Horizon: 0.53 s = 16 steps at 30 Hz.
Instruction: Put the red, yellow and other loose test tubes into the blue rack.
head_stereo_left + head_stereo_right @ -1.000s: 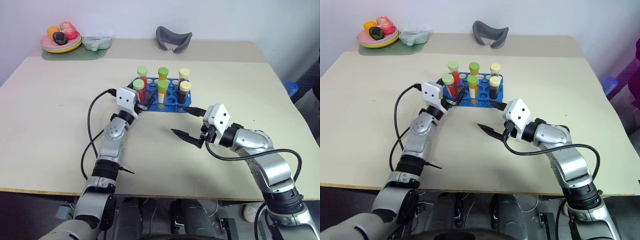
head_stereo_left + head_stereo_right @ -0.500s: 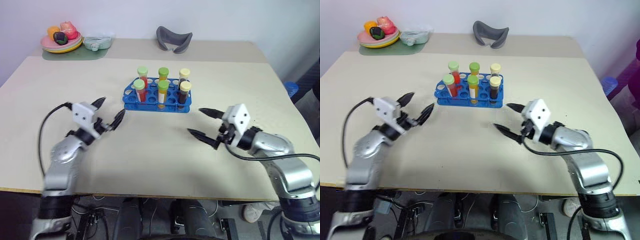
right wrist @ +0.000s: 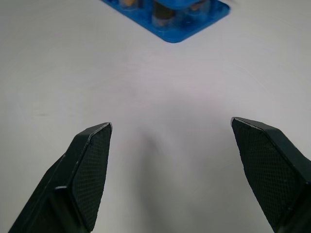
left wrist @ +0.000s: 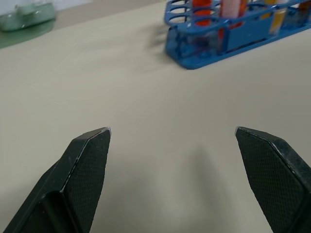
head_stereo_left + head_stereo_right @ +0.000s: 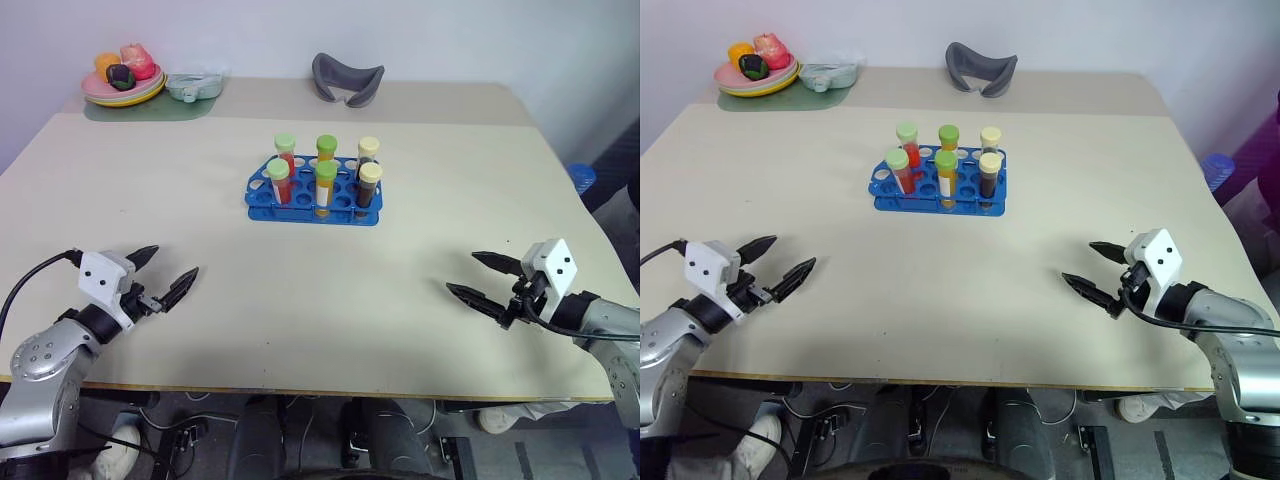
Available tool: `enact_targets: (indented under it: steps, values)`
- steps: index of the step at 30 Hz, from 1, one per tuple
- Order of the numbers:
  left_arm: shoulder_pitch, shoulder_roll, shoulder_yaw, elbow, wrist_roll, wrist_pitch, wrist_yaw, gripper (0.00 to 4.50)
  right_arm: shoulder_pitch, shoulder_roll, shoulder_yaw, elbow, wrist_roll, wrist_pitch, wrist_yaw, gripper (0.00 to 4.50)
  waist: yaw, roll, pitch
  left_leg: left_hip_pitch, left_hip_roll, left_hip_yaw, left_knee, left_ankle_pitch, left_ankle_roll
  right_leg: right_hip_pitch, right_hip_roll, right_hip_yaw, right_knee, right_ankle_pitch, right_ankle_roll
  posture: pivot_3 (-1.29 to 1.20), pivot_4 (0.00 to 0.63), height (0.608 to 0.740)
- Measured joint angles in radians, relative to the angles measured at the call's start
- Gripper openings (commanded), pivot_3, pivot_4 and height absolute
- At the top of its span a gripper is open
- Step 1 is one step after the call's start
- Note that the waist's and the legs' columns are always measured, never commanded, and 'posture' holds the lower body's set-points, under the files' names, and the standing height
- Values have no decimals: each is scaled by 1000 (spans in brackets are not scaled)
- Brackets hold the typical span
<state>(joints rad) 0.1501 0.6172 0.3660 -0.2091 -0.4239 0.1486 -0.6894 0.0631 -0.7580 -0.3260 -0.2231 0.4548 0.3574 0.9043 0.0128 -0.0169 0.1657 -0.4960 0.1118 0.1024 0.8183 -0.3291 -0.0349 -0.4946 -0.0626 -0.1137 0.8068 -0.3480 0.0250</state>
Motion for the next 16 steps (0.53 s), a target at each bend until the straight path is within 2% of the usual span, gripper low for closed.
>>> enact_targets:
  steps: [16]
  values:
    - [-50,-58,-40,21,42,-33,20,4180,8,32,-22,67,22,-10,-42,4023,0,1,0,0,0,0,0,0,0,0,0,0,0,0,0,0,150,666]
